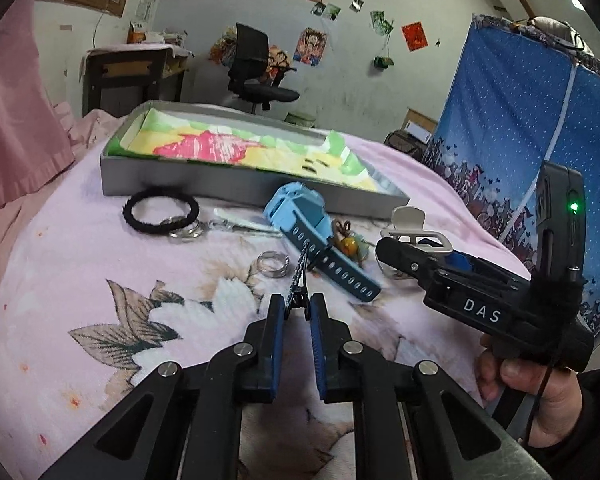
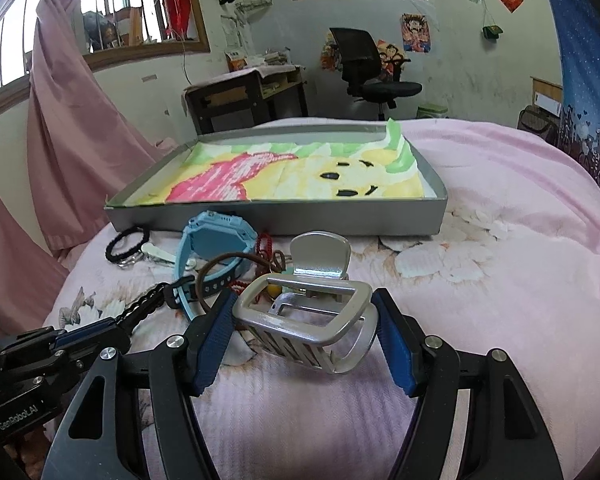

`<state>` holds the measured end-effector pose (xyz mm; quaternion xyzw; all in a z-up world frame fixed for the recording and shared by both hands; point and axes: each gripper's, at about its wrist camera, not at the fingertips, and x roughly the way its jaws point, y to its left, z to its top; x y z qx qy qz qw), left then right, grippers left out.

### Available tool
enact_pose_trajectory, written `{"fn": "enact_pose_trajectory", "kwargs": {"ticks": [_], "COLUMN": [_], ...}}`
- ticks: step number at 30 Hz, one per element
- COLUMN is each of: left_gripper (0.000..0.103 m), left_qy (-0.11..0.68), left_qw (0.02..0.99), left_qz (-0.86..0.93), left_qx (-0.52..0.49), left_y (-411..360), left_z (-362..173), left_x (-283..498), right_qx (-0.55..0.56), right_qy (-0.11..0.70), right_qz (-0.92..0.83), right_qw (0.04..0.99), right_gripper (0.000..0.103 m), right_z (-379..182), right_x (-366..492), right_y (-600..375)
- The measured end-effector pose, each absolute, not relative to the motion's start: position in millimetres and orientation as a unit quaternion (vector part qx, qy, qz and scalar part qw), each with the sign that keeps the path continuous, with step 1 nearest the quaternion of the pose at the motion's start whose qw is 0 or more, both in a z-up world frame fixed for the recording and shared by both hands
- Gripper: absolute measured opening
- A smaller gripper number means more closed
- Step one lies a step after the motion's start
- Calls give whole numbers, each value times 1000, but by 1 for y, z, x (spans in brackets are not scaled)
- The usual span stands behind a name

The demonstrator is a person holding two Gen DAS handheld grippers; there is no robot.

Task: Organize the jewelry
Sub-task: 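Carry both clips over the tray and open both grippers to drop them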

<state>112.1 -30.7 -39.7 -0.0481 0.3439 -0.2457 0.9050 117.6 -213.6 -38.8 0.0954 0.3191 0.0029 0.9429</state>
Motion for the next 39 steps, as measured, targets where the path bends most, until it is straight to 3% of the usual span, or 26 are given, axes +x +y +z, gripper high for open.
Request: {"fn": "enact_pose_trajectory", "kwargs": {"ticks": [8,20,30,39], "left_gripper": [12,13,13,13], "left_qy": [281,289,383,391], "left_qw": [930,942,908,903], "left_qz": [-230,-136,-125,-137], "left_qx": [-67,-101,-112,-118], "left_y": [-23,14,17,17], "left_z": [-12,24,-9,-15], "left_x": [106,212,264,259], "right_qx": [87,80,115,128], "right_qy": [268,275,397,402], "right_qz": [11,94,103,101], "right_qw": [959,953,905,901], "right_gripper": [63,63,63,64], "right_z": [-20,34,-24,-39], "right_x": [109,206,281,280], "right_y": [-212,-188,-169,-172]}}
